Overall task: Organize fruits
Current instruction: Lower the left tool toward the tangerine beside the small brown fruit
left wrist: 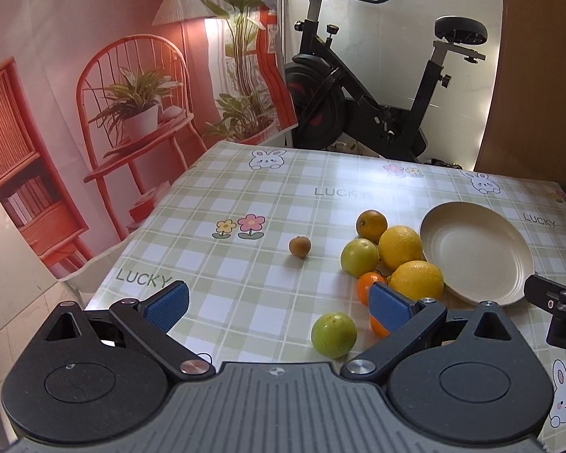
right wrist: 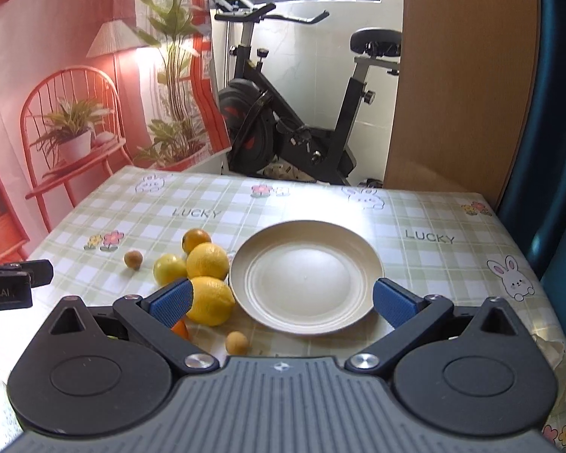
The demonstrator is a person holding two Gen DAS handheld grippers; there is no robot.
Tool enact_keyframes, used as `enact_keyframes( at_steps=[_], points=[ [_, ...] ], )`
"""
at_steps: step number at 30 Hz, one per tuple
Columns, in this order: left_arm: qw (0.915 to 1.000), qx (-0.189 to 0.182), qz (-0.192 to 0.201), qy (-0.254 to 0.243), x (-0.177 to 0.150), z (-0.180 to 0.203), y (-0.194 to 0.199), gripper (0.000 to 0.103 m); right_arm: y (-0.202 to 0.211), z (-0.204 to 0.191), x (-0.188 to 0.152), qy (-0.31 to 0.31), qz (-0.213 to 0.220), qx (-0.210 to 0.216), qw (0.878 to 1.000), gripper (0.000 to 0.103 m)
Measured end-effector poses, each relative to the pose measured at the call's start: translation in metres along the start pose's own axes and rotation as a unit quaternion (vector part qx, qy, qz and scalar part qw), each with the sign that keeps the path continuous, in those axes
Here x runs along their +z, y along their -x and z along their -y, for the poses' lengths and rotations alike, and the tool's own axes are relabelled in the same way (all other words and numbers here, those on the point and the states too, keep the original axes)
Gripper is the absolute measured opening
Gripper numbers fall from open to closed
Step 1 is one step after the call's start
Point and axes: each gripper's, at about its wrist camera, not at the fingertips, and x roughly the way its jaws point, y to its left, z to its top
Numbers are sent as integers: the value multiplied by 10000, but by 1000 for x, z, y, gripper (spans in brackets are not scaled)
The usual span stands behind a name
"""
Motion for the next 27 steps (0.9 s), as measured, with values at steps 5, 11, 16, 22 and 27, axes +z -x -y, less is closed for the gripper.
enact_keyframes(
  at_steps=[5,11,16,22,27],
  points=[
    [9998,-60,-210,-38,-9,1,-14,100,-21,-1,-14,10,-370,76,9993,103],
    [9994,-105,-310,-79,-12,4,-23,98,-39,1,-25,-11,-636,186,9978,103],
    [9991,-199,-378,-8,-16,4,-27,96,-47,0,-28,-69,-711,185,9973,103],
    [9989,-313,-342,24,-18,4,-31,92,-56,1,-32,-118,-849,196,9961,103],
    [9980,-416,-472,67,-19,4,-37,92,-59,3,-34,-207,-848,316,9957,103]
  ],
)
